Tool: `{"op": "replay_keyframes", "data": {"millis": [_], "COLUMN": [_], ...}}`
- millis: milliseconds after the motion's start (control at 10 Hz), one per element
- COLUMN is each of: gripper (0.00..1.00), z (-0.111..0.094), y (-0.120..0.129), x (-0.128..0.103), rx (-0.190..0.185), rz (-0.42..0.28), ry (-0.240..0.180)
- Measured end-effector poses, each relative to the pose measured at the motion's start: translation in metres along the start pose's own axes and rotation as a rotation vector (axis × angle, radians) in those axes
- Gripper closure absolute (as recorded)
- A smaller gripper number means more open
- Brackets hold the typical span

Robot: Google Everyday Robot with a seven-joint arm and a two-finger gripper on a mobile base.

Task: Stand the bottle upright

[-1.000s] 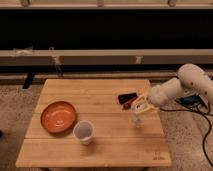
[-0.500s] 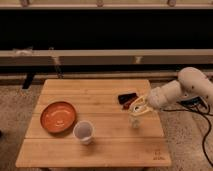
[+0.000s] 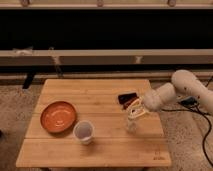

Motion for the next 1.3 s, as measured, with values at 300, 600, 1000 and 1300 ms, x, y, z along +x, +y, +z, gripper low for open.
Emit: {"op": "replay_keyframes", "data": {"millis": [300,600,1000,1300], "gripper": [0.49,0.22,0.2,0.2], "z": [0.007,0.011,0.012,0.008], "y": [0.001,0.0,0.001,0.001], "x": [0.007,0.012,0.014,0.015], "rx": [-0.024,-0.04,-0.047,-0.04], "rz": [0.018,0.031,0.046,0.047], "ry": [-0.025,-0.038,-0.043,-0.041]}}
